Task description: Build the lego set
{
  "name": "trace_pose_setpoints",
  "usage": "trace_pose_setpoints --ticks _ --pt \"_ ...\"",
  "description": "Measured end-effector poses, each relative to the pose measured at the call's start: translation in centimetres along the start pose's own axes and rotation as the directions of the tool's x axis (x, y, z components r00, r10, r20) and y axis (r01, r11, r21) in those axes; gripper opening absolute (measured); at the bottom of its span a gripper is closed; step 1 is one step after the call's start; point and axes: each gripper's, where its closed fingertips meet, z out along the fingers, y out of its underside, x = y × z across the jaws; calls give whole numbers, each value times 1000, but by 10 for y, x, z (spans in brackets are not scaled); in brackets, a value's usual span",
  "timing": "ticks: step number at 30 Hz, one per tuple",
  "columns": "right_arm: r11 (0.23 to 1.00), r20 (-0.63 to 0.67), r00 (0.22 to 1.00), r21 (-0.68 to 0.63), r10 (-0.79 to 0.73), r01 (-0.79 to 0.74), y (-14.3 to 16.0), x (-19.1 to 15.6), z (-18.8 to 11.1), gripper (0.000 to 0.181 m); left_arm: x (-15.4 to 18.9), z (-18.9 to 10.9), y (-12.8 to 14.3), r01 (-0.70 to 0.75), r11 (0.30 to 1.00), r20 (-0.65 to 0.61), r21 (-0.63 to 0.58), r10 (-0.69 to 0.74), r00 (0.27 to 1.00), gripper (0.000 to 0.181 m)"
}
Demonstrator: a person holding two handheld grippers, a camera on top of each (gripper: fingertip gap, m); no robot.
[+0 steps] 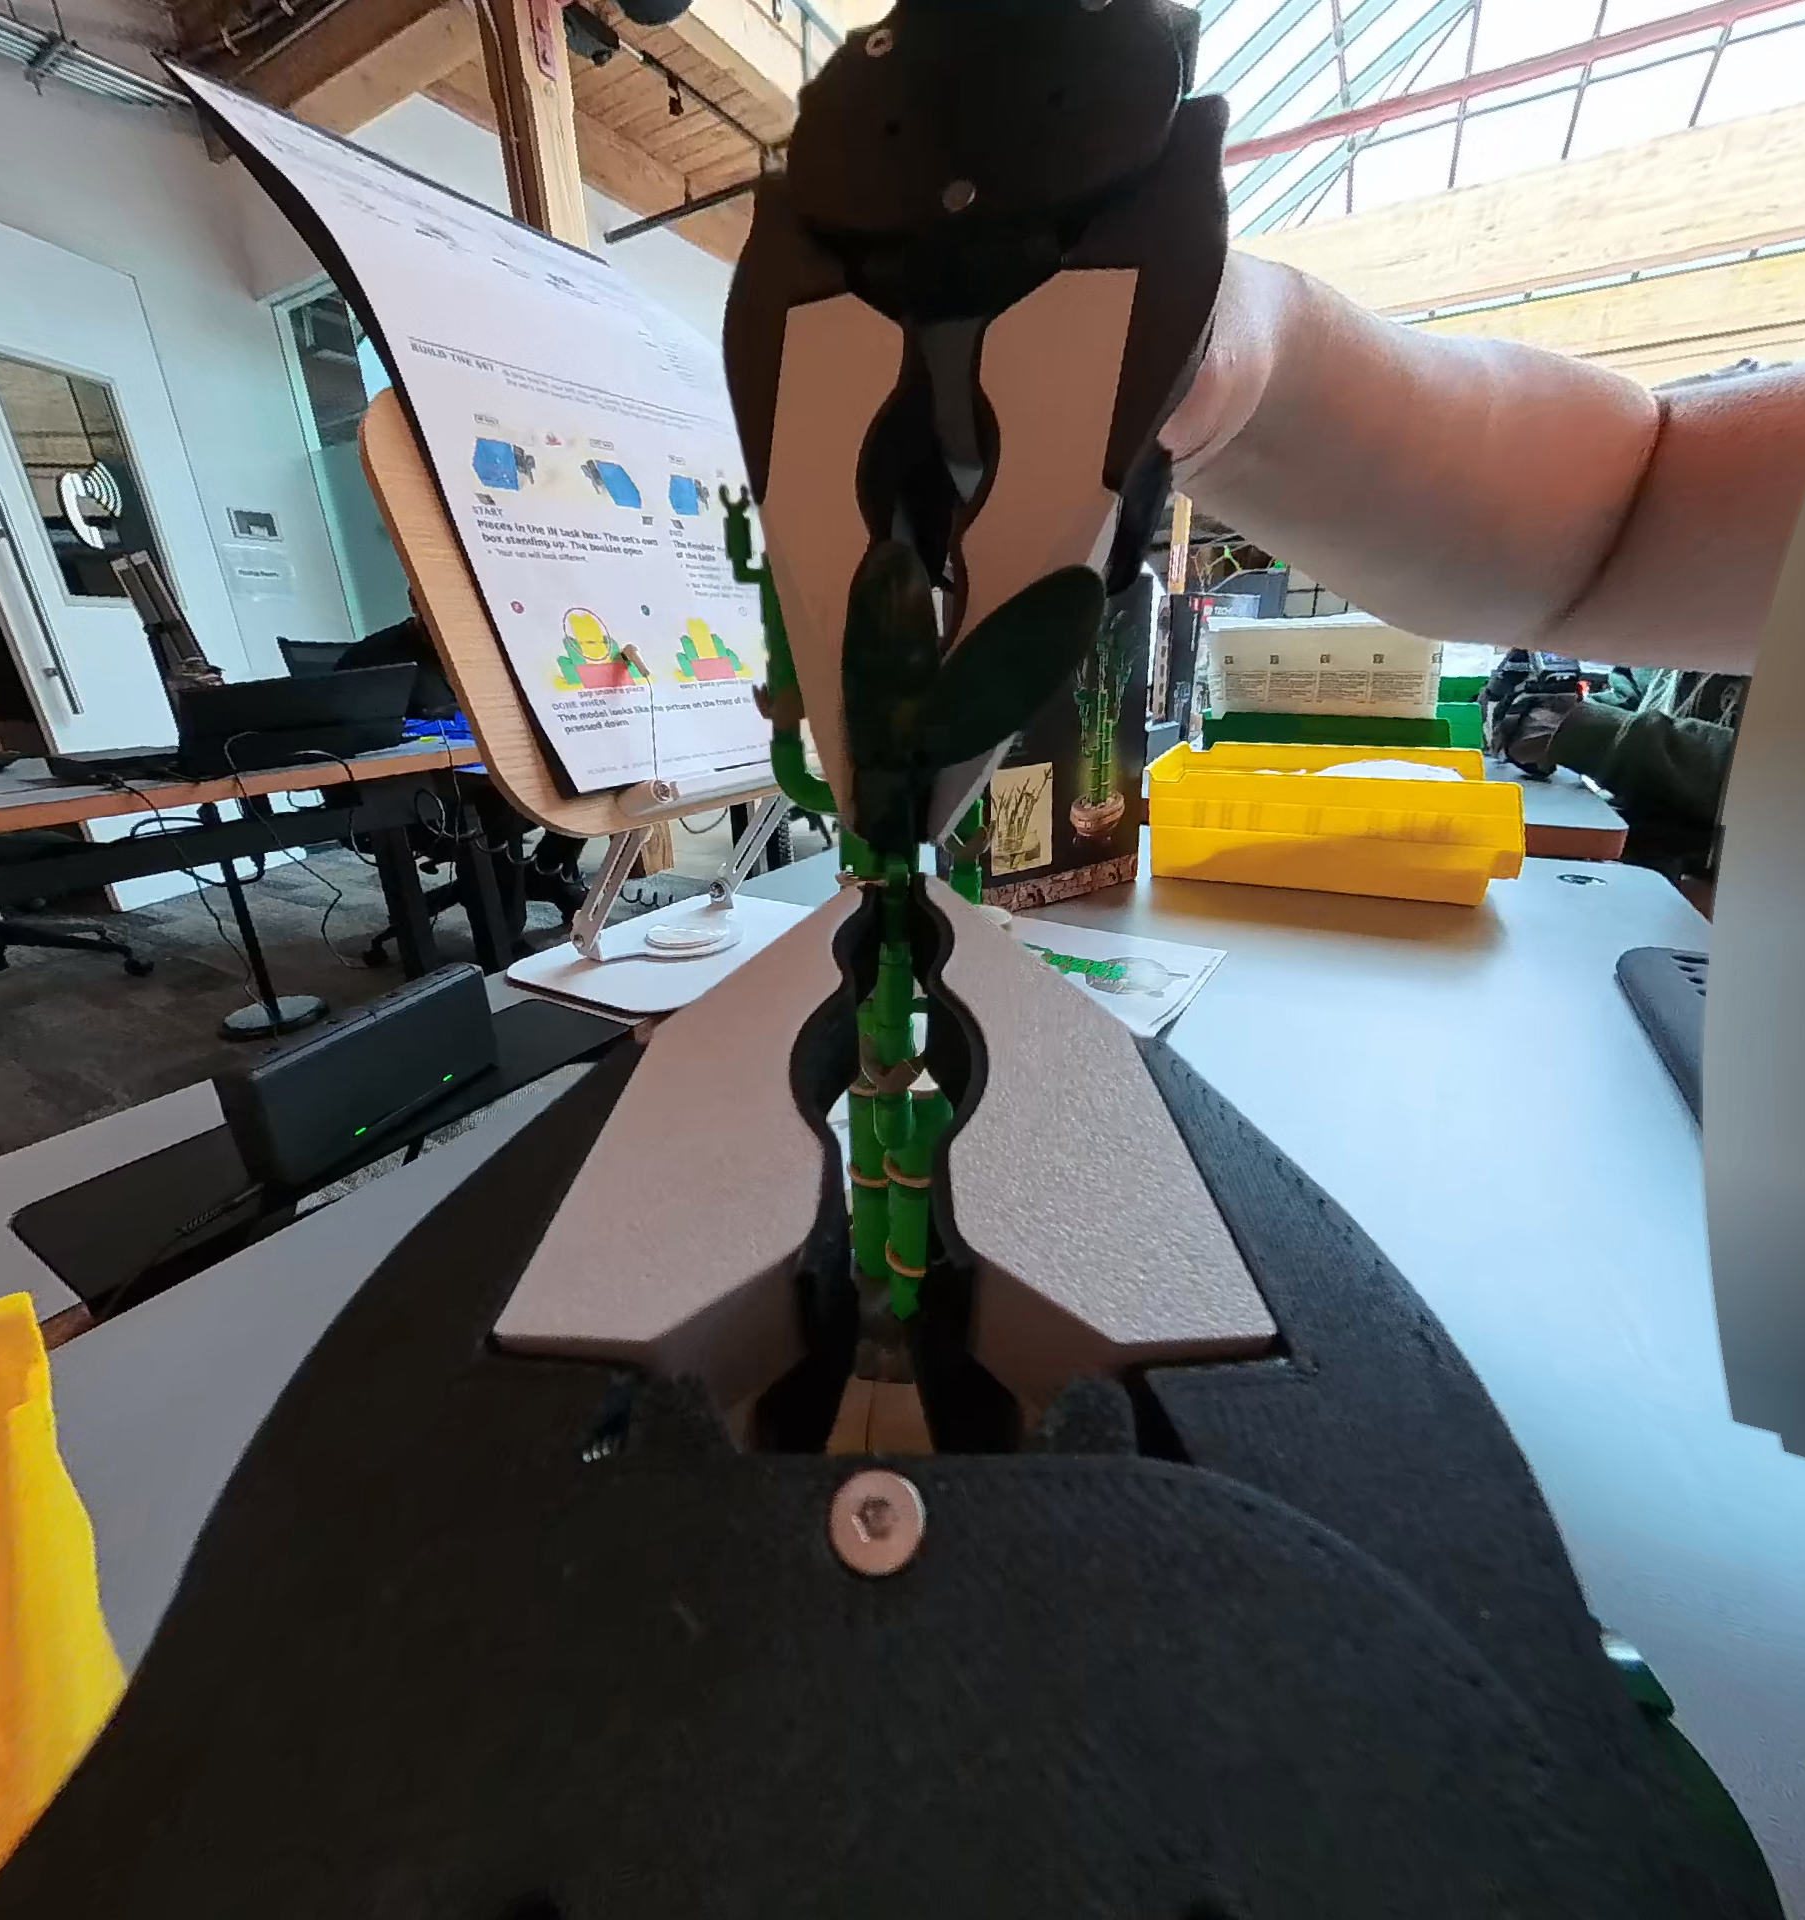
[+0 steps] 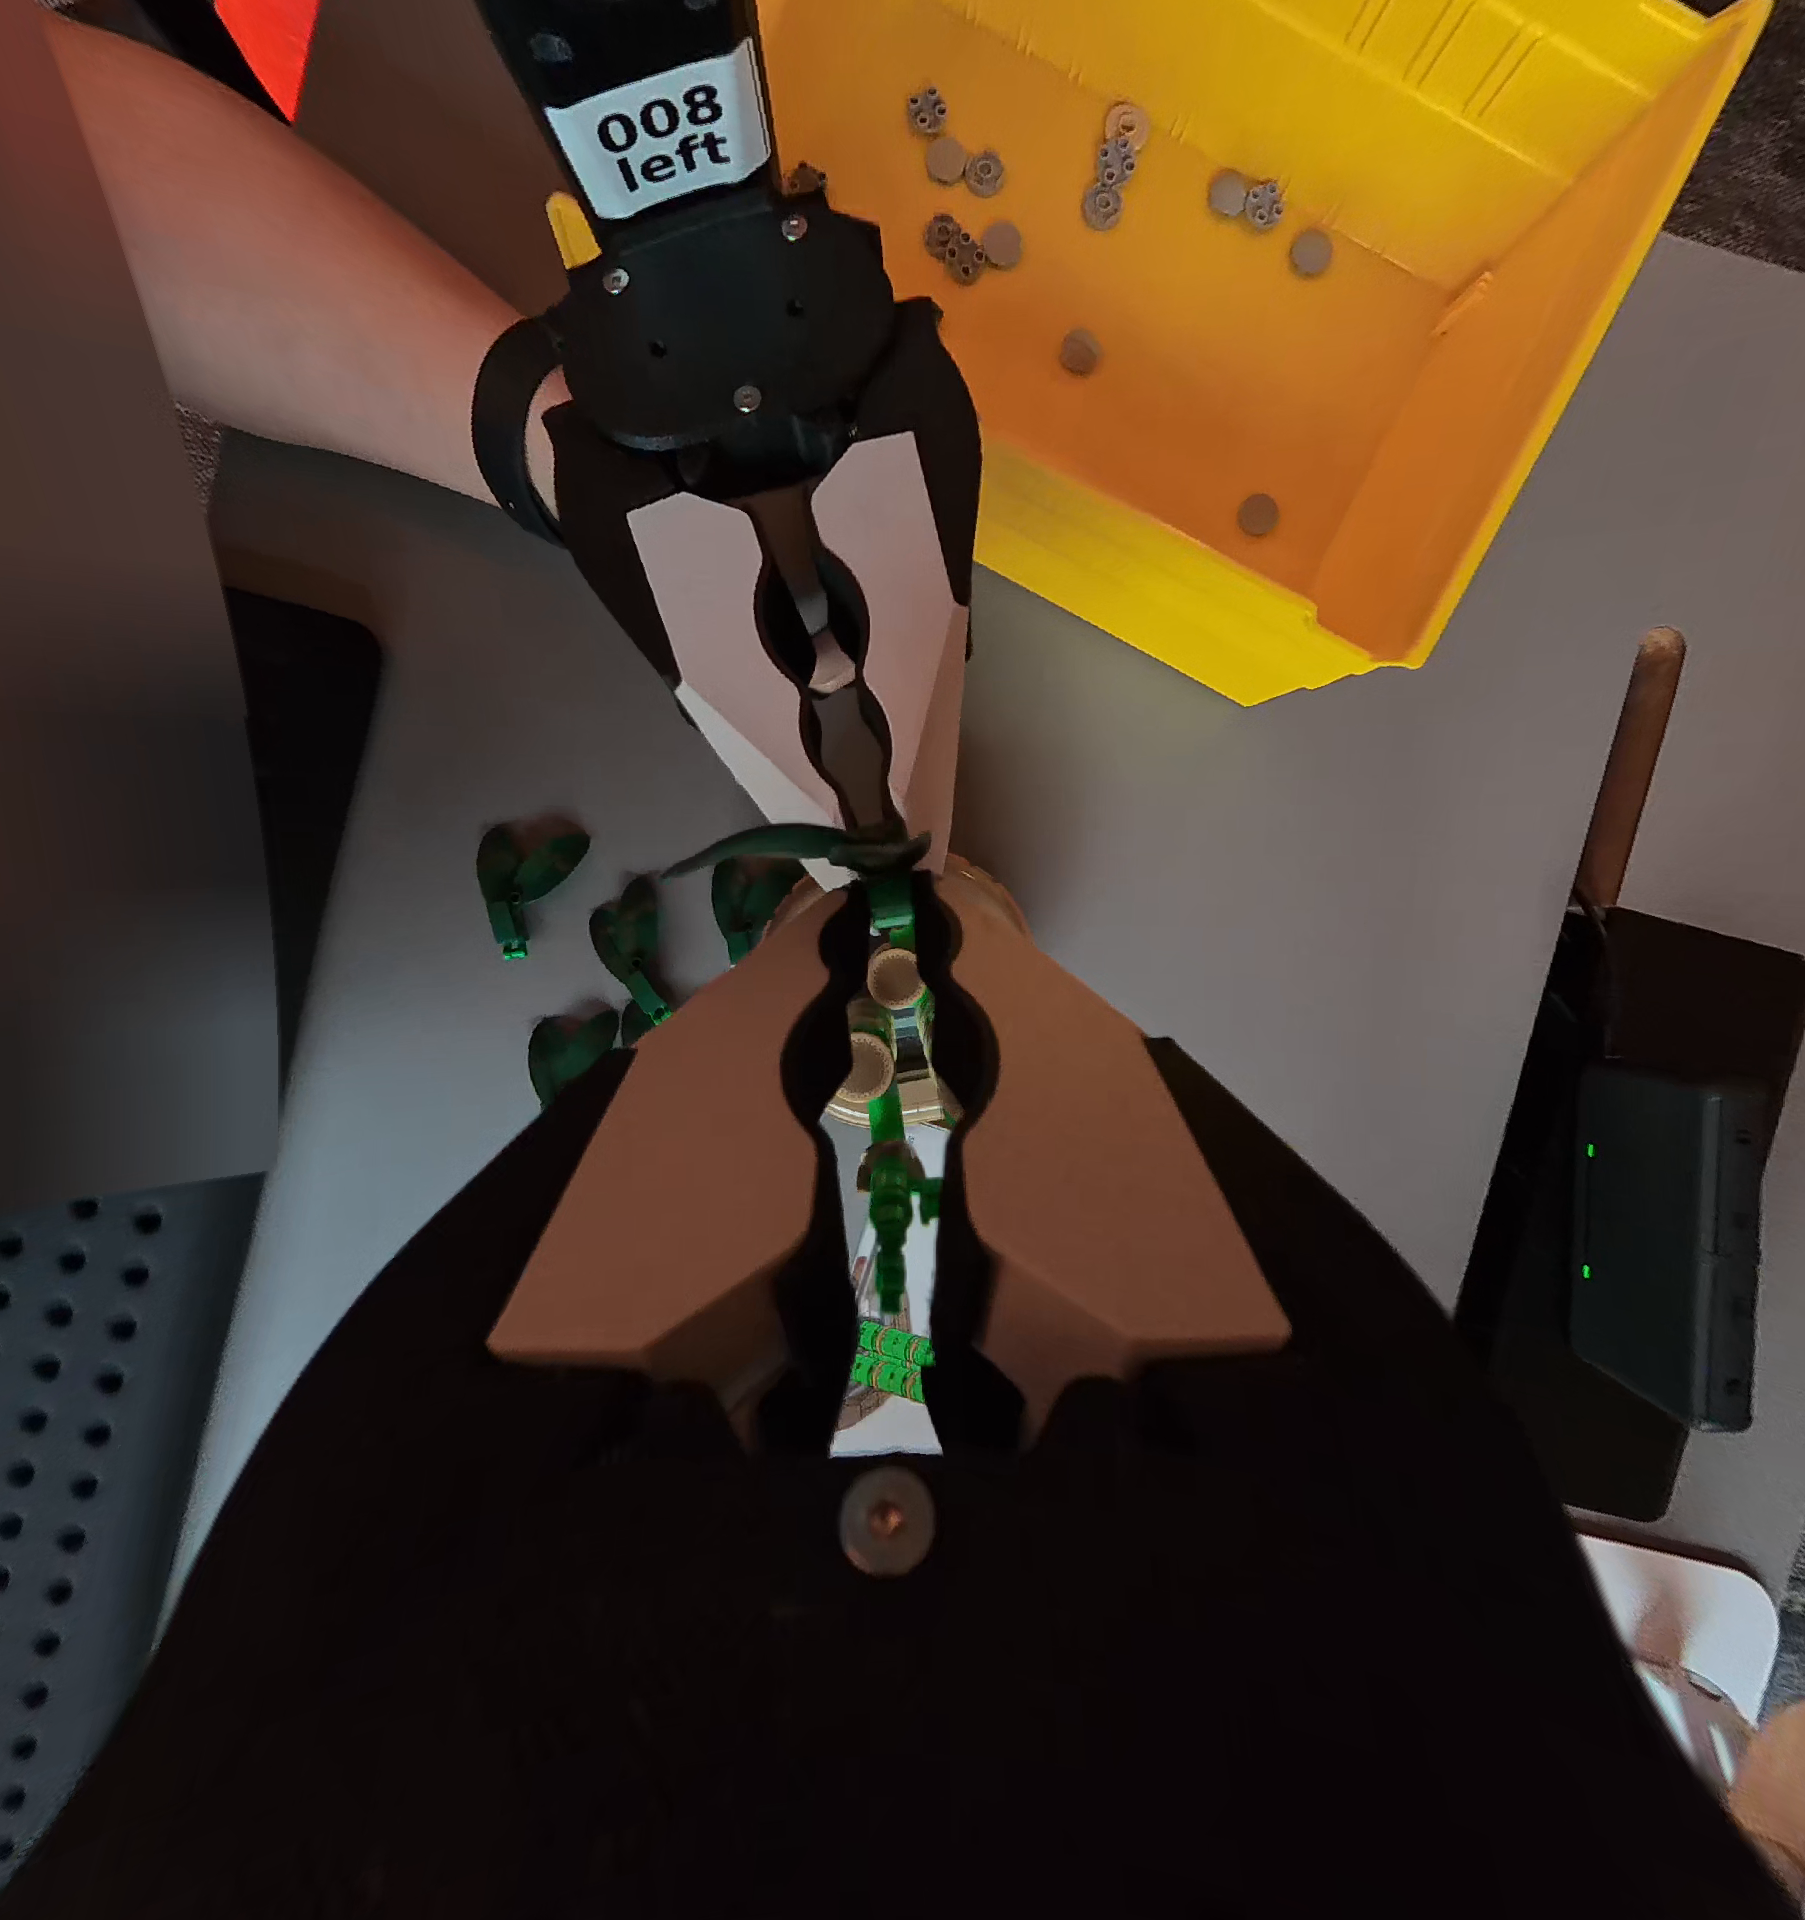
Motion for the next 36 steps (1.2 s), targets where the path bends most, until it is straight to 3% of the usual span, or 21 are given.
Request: trace_pose_setpoints --ticks 7,10,13,16,19,26,30,36 --pt "998 -58 997 -33 -47 45 10 -3 -5 17 -2 -1 0 3 1000 11 4 -3 1000 2" --pt "996 -150 985 -43 -86 80 10 4 -15 19 -1 -1 0 -5 1000 14 2 5 1000 2" --pt "975 -238 946 -95 -218 200 8 3 -30 19 -1 -1 0 -5 1000 16 0 5 1000 2" --pt "907 -312 854 -210 -416 364 7 1 -45 24 -2 -2 0 6 1000 14 2 -6 1000 2" --pt "863 -293 812 -207 -505 462 -6 -14 -51 27 -2 -2 0 6 1000 12 2 -6 1000 2" --pt "948 -221 922 -77 -318 308 -48 -16 -42 14 -2 -2 0 3 1000 15 3 -3 1000 2" --pt "965 -184 951 -139 -247 223 -48 -12 -31 2 -2 -2 0 -8 1000 20 -1 8 1000 2" --pt "973 -148 967 -137 -207 187 -44 -16 -28 1 -2 -3 0 1 1000 21 1 -1 1000 2"
